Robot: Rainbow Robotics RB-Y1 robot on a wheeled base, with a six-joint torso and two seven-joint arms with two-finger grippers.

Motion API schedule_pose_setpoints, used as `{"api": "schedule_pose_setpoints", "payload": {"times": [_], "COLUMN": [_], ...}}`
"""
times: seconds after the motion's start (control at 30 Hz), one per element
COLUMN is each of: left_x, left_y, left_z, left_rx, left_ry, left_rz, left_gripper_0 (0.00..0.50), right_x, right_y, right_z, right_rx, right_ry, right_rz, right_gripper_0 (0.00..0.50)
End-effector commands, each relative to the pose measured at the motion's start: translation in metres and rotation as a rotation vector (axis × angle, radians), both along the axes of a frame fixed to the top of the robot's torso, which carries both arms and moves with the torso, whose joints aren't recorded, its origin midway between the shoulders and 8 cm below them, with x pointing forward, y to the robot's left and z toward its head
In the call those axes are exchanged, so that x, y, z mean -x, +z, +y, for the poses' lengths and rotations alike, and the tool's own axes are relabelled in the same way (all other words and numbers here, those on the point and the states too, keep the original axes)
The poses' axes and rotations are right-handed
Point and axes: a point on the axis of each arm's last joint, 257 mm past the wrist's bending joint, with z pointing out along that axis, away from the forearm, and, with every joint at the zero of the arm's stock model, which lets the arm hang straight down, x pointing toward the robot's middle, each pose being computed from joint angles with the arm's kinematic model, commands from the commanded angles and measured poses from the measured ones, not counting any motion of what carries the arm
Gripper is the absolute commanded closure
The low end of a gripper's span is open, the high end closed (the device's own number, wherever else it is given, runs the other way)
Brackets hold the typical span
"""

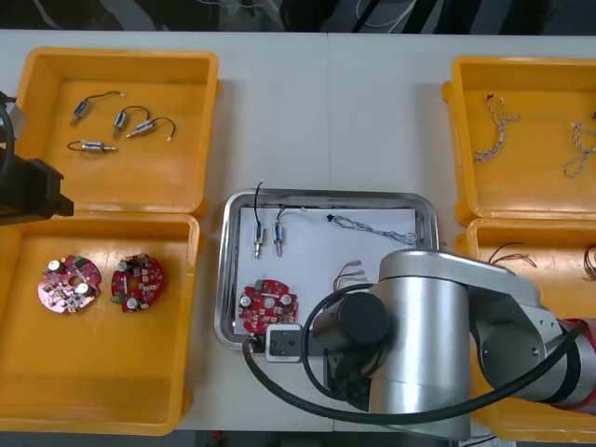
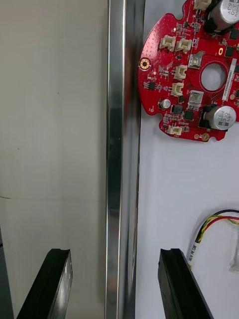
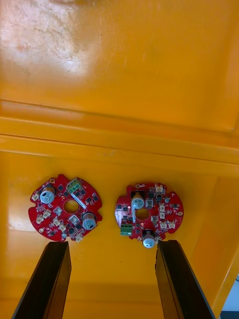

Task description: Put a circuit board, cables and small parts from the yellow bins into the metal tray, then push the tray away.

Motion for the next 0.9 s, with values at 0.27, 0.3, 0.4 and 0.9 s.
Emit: {"api": "schedule_pose_setpoints", "payload": {"times": [0.27,0.3,0.4,0.9], "left_x": [0.007,0.007,0.007,0.007], "left_y": [0.013,0.014,0.016,0.016], "left_z": [0.016,0.016,0.018,0.017], "left_rx": [-0.096,-0.097,-0.097,-0.097], "left_ry": [-0.099,-0.101,-0.099,-0.107], "left_rz": [-0.022,-0.025,-0.029,-0.028], "left_gripper_0": [0.000,0.000,0.000,0.000], "right_x": [0.015,0.016,0.015,0.002], "right_y": [-0.023,-0.025,-0.030,-0.057], "right_z": [0.013,0.014,0.019,0.025], "right_rx": [0.012,0.015,0.007,0.000], "right_ry": [0.016,0.012,0.010,-0.006], "right_rz": [0.003,0.006,0.008,-0.014], "right_gripper_0": [0.000,0.000,0.000,0.000]}}
